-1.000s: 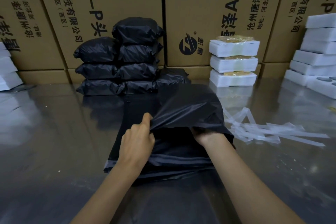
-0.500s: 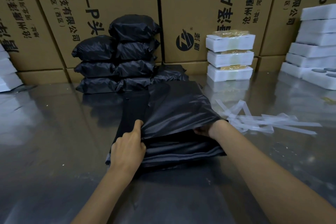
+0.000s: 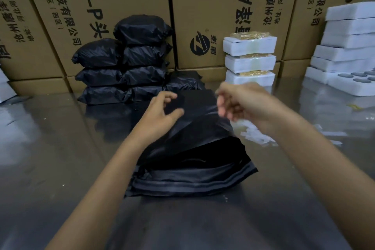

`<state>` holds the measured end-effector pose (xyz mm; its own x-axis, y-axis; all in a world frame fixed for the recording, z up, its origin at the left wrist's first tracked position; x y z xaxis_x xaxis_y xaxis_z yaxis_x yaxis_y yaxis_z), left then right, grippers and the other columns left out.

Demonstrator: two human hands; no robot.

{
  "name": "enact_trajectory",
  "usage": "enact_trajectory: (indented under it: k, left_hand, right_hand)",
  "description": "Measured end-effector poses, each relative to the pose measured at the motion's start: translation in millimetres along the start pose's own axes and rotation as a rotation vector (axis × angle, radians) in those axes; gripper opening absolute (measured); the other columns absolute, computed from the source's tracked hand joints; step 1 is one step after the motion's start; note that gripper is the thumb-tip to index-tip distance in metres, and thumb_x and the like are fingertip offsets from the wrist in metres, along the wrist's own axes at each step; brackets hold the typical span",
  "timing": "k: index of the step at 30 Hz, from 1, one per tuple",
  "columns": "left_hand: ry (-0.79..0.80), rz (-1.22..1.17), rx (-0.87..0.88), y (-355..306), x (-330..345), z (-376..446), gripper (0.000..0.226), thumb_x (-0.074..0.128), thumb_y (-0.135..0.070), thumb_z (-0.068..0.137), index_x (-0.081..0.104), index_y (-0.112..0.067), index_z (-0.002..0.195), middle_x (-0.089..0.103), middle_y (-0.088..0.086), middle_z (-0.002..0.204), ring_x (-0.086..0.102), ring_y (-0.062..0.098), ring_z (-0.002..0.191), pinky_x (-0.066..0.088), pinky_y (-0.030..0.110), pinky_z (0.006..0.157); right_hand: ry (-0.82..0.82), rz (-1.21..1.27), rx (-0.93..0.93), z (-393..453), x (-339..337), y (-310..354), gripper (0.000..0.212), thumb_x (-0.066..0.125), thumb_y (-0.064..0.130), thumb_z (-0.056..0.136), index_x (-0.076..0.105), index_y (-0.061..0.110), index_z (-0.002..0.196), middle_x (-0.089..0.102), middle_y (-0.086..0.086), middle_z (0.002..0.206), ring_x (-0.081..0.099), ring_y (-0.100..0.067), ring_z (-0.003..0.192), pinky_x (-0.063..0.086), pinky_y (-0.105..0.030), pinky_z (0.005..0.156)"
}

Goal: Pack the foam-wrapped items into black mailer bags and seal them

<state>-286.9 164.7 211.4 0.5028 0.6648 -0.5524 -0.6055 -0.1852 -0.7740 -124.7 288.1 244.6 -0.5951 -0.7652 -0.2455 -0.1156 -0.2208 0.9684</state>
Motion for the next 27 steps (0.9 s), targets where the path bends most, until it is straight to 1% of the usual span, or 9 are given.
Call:
enact_trajectory:
  k: [3, 5, 7, 10, 16, 19, 21, 23, 27]
  left_hand:
    - [-0.053, -0.085, -0.074, -5.3, 17.9, 42.8, 0.058, 0.064, -0.044, 0.093, 0.04, -0.027, 0.143, 0.037, -0.002, 0.149, 0.035, 0.014, 0.138, 0.03, 0.028, 0.106]
    - [-0.06, -0.118, -0.143, 5.4, 31.6, 59.7, 0.076, 0.062, -0.053, 0.091, 0.029, -0.023, 0.152, 0.029, -0.002, 0.158, 0.027, 0.017, 0.145, 0.026, 0.03, 0.112]
    - [-0.015, -0.128, -0.237, 31.7, 49.4, 59.8, 0.089, 0.06, -0.062, 0.088, 0.02, -0.021, 0.156, 0.024, -0.001, 0.162, 0.026, 0.02, 0.147, 0.025, 0.034, 0.115]
    - [0.1, -0.237, -0.354, 76.3, 78.5, 40.1, 0.099, 0.061, -0.077, 0.076, 0.028, -0.028, 0.155, 0.041, -0.005, 0.154, 0.048, 0.019, 0.134, 0.039, 0.035, 0.11]
    - [0.183, -0.154, -0.258, 96.8, 85.9, 40.7, 0.1, 0.063, -0.09, 0.06, 0.032, -0.048, 0.146, 0.056, -0.025, 0.133, 0.055, 0.001, 0.12, 0.045, 0.029, 0.104]
    - [0.248, 0.009, -0.192, 100.8, 84.6, 33.6, 0.094, 0.063, -0.092, 0.055, 0.025, -0.062, 0.135, 0.049, -0.035, 0.129, 0.051, -0.012, 0.112, 0.043, 0.013, 0.092]
    - [0.27, 0.196, -0.169, 110.2, 86.7, 36.8, 0.11, 0.051, -0.099, 0.054, 0.023, -0.049, 0.148, 0.034, -0.018, 0.153, 0.035, 0.006, 0.139, 0.028, 0.03, 0.117]
    - [0.284, 0.333, -0.17, 113.8, 88.3, 37.3, 0.123, 0.039, -0.101, 0.055, 0.014, -0.037, 0.156, 0.022, -0.01, 0.162, 0.013, 0.014, 0.151, 0.0, 0.041, 0.124]
    - [0.223, 0.227, -0.132, 104.7, 84.7, 33.6, 0.104, 0.049, -0.085, 0.067, 0.018, -0.038, 0.155, 0.032, -0.017, 0.156, 0.023, 0.015, 0.148, 0.002, 0.039, 0.124]
  right_hand:
    - [-0.303, -0.05, -0.124, 47.4, -17.7, 9.5, 0.02, 0.058, 0.026, 0.093, 0.068, 0.016, 0.079, 0.074, 0.002, 0.075, 0.064, -0.012, 0.073, 0.052, -0.027, 0.07]
    - [-0.403, -0.226, -0.149, 77.7, -16.7, -3.8, 0.018, 0.06, 0.034, 0.092, 0.063, 0.018, 0.099, 0.067, 0.008, 0.092, 0.062, -0.017, 0.098, 0.047, -0.032, 0.085]
    - [-0.362, -0.293, -0.111, 97.8, -2.6, -39.6, 0.044, 0.062, 0.046, 0.093, 0.054, 0.015, 0.123, 0.062, 0.001, 0.118, 0.056, -0.025, 0.119, 0.044, -0.034, 0.097]
    - [-0.309, -0.375, -0.143, 94.8, 19.5, -96.3, 0.078, 0.064, 0.058, 0.089, 0.039, 0.013, 0.148, 0.045, -0.006, 0.151, 0.042, -0.024, 0.139, 0.036, -0.037, 0.114]
    - [-0.297, -0.091, -0.1, 86.6, 13.2, -141.5, 0.115, 0.075, 0.076, 0.059, 0.032, 0.024, 0.152, 0.049, 0.007, 0.148, 0.049, -0.015, 0.135, 0.045, -0.037, 0.11]
    - [-0.275, -0.136, -0.105, 85.5, 9.7, -147.6, 0.096, 0.081, 0.073, 0.053, 0.044, 0.037, 0.133, 0.057, 0.026, 0.121, 0.057, -0.007, 0.12, 0.047, -0.014, 0.09]
    - [-0.26, -0.178, -0.093, 86.1, 8.1, -153.2, 0.103, 0.085, 0.071, 0.05, 0.045, 0.032, 0.136, 0.058, 0.021, 0.123, 0.057, -0.008, 0.118, 0.048, -0.018, 0.091]
    - [-0.243, -0.225, -0.072, 87.9, 6.9, -156.5, 0.116, 0.086, 0.069, 0.048, 0.041, 0.024, 0.145, 0.058, 0.01, 0.136, 0.056, -0.013, 0.124, 0.049, -0.032, 0.102]
    - [-0.223, -0.263, -0.081, 89.4, 6.1, -157.2, 0.11, 0.089, 0.061, 0.055, 0.039, 0.026, 0.146, 0.059, 0.006, 0.138, 0.057, -0.015, 0.125, 0.049, -0.036, 0.103]
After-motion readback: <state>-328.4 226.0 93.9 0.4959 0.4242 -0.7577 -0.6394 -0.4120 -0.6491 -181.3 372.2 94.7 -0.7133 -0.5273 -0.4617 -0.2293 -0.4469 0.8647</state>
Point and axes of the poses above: each hand's wrist, its own z-axis towards the middle knuckle, its own x-axis out of the palm, y = z × x, the point moved 8 cm from there along z, towards the middle knuckle
